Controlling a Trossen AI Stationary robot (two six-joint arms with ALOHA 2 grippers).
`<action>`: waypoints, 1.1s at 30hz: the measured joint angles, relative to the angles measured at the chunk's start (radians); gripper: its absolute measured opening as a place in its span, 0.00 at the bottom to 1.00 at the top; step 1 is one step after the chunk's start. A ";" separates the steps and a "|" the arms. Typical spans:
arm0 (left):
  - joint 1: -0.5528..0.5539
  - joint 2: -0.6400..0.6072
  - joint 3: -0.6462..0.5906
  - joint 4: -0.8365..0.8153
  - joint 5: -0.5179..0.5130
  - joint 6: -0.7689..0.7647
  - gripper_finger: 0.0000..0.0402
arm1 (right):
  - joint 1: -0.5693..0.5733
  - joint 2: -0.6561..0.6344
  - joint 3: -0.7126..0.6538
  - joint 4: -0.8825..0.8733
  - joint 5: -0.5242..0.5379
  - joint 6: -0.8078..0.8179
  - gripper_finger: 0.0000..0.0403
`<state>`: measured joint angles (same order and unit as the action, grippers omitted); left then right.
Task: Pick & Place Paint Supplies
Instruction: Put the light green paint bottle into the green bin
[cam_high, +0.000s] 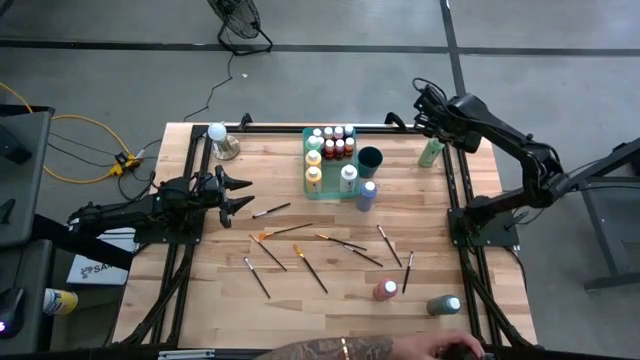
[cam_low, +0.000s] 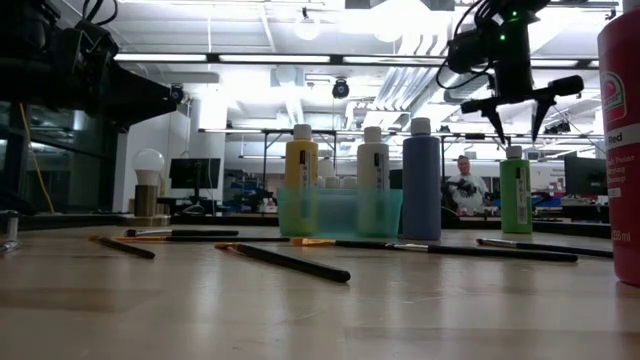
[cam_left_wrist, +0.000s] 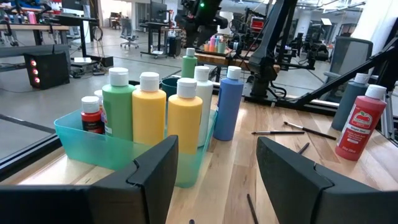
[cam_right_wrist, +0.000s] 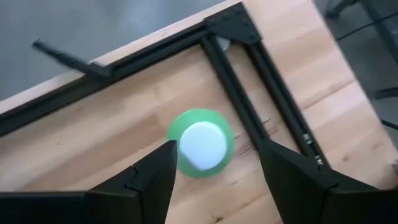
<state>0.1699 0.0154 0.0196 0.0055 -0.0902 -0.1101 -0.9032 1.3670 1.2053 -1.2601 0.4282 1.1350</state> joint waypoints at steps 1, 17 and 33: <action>0.000 0.000 0.000 0.000 0.000 0.000 0.53 | 0.000 0.007 0.000 -0.005 0.005 0.004 0.55; 0.000 0.000 0.000 0.000 0.000 0.000 0.53 | 0.000 0.067 0.000 0.028 -0.011 -0.013 0.55; 0.000 0.000 0.000 0.000 0.000 0.000 0.53 | -0.003 0.067 -0.031 0.046 -0.016 -0.016 0.33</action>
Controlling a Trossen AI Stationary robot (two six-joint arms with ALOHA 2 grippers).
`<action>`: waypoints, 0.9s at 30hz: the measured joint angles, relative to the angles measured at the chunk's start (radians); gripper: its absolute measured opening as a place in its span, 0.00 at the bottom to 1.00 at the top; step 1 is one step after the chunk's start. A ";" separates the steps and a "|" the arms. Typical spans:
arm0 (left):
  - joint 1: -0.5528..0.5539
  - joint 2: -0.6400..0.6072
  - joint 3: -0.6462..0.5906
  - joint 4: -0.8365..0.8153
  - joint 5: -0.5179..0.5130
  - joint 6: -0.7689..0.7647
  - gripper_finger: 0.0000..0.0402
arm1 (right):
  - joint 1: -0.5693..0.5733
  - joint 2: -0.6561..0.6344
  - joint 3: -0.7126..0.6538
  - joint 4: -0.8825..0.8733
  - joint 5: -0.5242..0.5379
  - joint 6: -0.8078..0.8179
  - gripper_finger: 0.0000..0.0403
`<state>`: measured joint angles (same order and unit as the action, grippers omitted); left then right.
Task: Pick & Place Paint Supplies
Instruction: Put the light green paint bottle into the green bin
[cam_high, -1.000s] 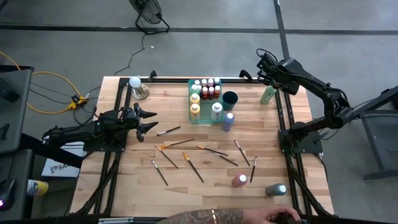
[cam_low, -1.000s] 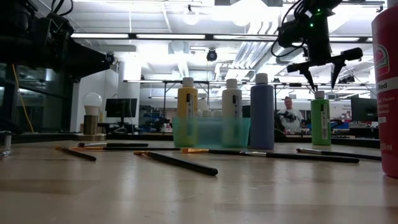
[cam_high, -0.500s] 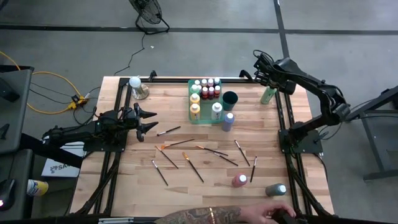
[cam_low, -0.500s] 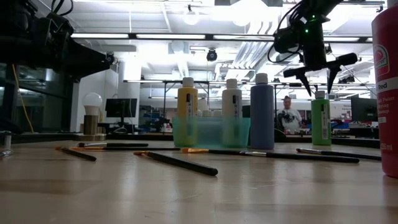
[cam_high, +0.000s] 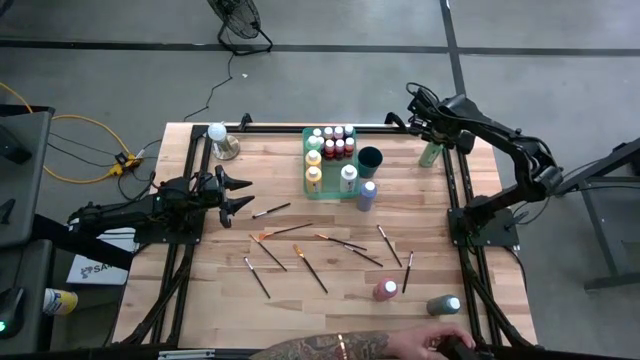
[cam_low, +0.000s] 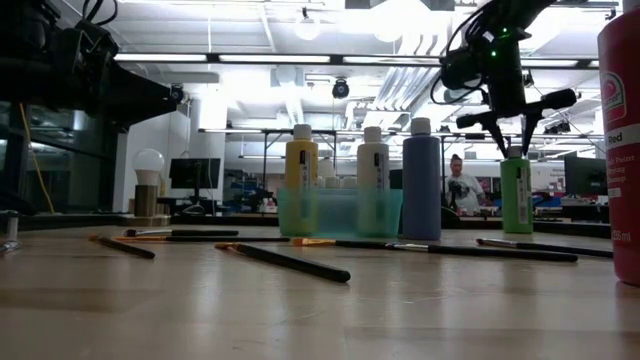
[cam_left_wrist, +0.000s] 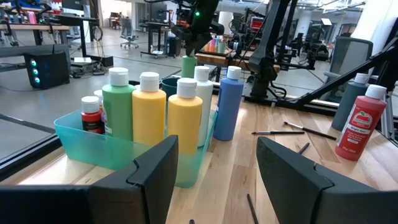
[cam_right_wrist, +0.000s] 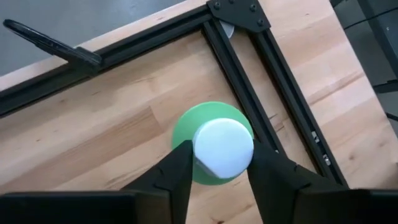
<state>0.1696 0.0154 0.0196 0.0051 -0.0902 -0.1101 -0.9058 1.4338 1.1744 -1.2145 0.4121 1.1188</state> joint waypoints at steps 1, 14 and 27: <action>0.000 0.000 0.000 0.000 0.000 0.000 0.53 | 0.000 0.000 0.000 0.003 0.002 -0.004 0.31; 0.000 0.000 0.000 0.000 0.000 0.000 0.53 | 0.001 0.000 0.000 0.018 0.017 -0.049 0.28; 0.000 0.000 0.000 0.000 0.000 0.000 0.53 | 0.052 -0.098 0.000 0.063 0.001 -0.099 0.28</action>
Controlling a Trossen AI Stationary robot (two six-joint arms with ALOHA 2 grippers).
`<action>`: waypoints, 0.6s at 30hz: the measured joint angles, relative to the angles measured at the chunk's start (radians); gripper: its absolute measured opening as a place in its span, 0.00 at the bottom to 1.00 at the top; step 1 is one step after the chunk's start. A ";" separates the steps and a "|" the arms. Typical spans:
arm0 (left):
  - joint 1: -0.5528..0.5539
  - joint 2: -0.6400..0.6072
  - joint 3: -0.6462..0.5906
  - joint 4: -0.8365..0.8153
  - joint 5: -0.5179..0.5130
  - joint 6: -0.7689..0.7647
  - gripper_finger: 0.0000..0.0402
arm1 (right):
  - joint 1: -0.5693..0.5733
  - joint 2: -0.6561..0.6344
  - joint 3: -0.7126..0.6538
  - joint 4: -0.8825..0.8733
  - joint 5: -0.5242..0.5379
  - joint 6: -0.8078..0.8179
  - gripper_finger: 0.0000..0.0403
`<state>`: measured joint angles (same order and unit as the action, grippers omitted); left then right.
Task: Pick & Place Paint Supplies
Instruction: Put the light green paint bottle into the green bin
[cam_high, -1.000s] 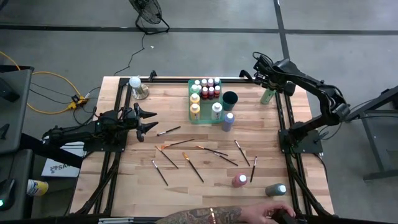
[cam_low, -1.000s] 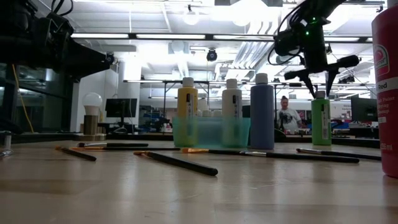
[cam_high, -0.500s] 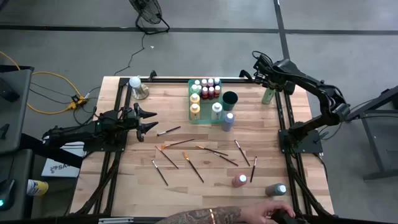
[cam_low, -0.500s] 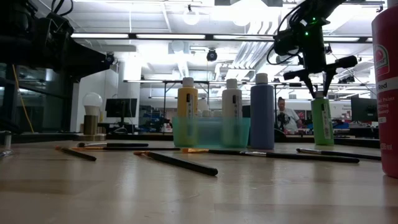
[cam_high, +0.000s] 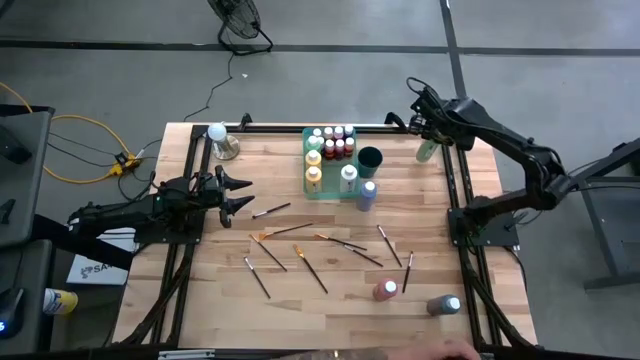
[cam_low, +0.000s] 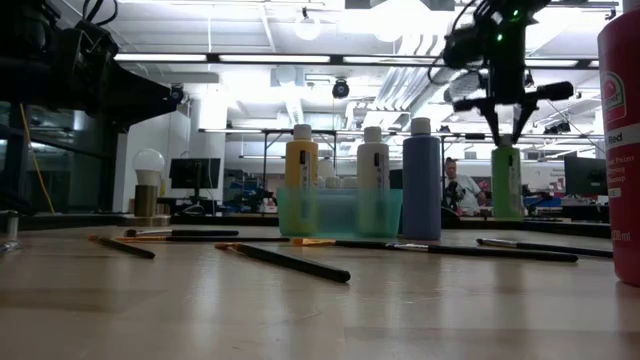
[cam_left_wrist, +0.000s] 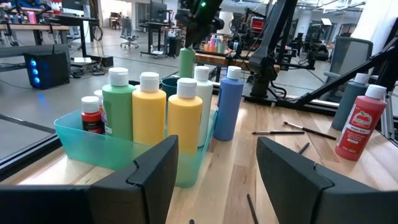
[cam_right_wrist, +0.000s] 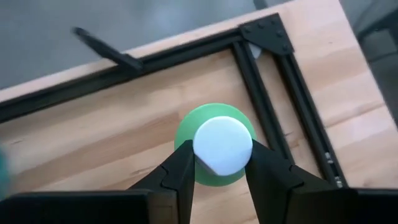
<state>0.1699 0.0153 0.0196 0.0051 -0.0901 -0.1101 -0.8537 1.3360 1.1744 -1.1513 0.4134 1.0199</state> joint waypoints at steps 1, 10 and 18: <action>0.000 0.000 0.000 0.000 0.000 0.000 0.53 | 0.010 -0.018 0.000 0.005 -0.002 -0.002 0.28; 0.000 0.000 0.000 0.000 0.000 0.000 0.53 | 0.154 -0.185 0.000 0.146 0.004 -0.106 0.28; 0.000 0.000 0.000 0.000 0.000 0.000 0.53 | 0.260 -0.226 0.026 0.322 -0.079 -0.367 0.28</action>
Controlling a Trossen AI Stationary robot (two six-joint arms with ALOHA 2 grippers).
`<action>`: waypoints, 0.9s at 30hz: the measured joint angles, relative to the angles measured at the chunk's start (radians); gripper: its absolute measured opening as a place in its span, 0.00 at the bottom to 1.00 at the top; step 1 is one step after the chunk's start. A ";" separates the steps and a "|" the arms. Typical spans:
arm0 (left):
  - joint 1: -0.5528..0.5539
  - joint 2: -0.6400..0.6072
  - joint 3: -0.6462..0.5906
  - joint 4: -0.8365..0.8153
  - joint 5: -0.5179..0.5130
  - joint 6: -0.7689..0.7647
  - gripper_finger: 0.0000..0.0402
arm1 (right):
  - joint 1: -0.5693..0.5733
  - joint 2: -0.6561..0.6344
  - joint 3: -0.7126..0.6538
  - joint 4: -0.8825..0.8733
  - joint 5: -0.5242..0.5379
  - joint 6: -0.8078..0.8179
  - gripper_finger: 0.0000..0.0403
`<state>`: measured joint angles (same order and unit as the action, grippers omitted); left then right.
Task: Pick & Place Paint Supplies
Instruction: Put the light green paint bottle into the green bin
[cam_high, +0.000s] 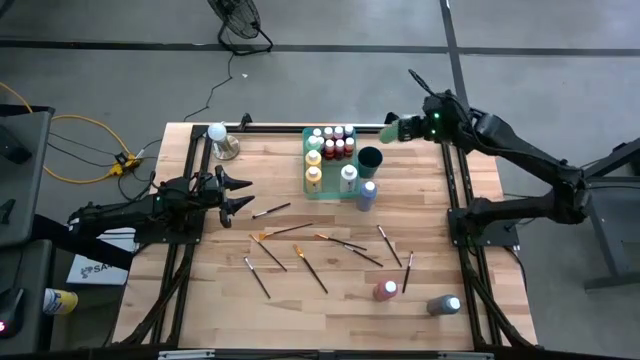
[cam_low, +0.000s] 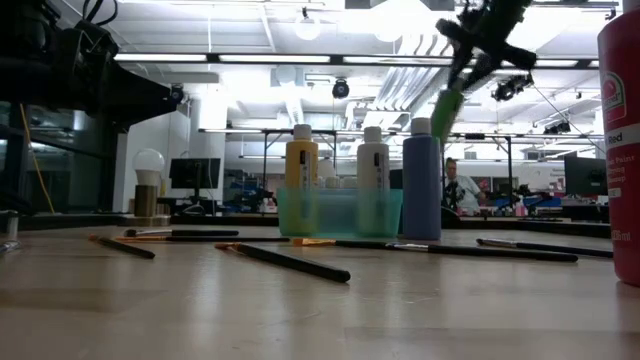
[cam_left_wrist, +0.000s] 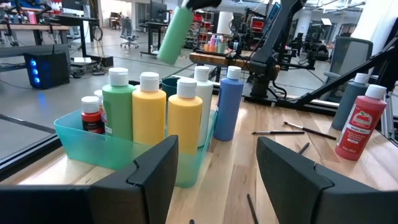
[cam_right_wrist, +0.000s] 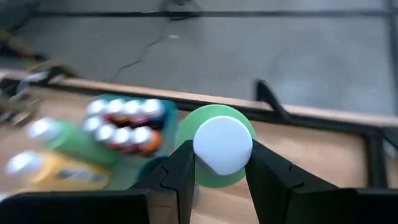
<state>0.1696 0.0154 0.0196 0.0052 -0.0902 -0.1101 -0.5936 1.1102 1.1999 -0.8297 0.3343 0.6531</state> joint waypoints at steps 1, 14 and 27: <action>0.000 0.000 0.000 0.000 0.000 0.000 0.53 | 0.010 0.007 0.016 0.010 -0.018 -0.039 0.28; 0.000 0.000 0.000 0.000 0.000 0.000 0.53 | 0.165 0.203 0.248 0.035 -0.243 -0.516 0.28; 0.000 0.000 0.000 0.000 0.000 0.000 0.53 | 0.228 0.446 0.376 0.067 -0.229 -0.570 0.28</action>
<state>0.1699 0.0151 0.0196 0.0055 -0.0898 -0.1101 -0.3657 1.5564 1.5756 -0.7623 0.1050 0.0829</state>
